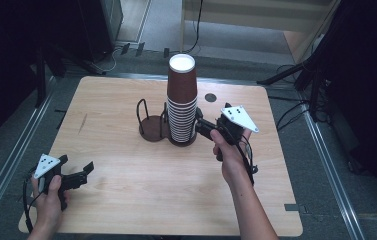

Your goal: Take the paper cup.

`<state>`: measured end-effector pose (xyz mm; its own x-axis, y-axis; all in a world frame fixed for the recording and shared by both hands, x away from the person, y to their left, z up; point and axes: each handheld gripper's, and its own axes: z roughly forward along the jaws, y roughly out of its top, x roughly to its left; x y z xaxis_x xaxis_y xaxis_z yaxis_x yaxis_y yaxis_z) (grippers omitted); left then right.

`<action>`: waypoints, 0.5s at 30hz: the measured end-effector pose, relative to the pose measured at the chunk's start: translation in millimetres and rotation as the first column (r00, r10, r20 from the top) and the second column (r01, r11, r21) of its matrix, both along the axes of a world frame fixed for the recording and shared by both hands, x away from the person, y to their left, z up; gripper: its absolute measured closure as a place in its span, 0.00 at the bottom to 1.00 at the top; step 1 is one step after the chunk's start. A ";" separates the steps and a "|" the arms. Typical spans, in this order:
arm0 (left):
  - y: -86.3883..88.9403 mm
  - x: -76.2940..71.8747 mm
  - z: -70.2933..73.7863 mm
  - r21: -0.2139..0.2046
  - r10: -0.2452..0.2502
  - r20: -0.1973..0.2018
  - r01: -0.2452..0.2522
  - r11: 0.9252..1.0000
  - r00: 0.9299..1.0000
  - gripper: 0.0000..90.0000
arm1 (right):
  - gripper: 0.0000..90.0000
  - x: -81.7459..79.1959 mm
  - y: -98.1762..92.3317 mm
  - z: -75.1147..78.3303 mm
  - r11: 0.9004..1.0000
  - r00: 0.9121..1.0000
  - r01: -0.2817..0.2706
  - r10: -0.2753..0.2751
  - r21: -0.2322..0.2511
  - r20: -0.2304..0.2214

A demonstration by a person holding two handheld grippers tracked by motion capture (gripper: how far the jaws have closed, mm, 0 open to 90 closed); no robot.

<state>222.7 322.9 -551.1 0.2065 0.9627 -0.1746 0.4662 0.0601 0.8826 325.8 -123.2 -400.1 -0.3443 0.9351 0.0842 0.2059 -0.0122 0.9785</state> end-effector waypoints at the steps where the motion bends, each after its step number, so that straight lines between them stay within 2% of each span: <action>1: 0.1 0.0 0.0 -0.002 -0.001 0.001 0.001 1.000 1.000 0.00 | 0.10 1.7 4.1 2.1 1.000 1.000 -0.006 0.006 0.000 0.004; 10: 0.1 0.2 -0.1 -0.006 -0.008 0.002 0.008 1.000 1.000 0.00 | 0.09 8.5 22.9 7.2 0.999 0.999 -0.034 0.034 -0.001 0.002; 15: 0.2 0.2 -0.2 -0.008 -0.009 0.004 0.009 1.000 1.000 0.00 | 0.07 12.7 31.7 11.4 0.999 0.999 -0.051 0.051 0.015 0.003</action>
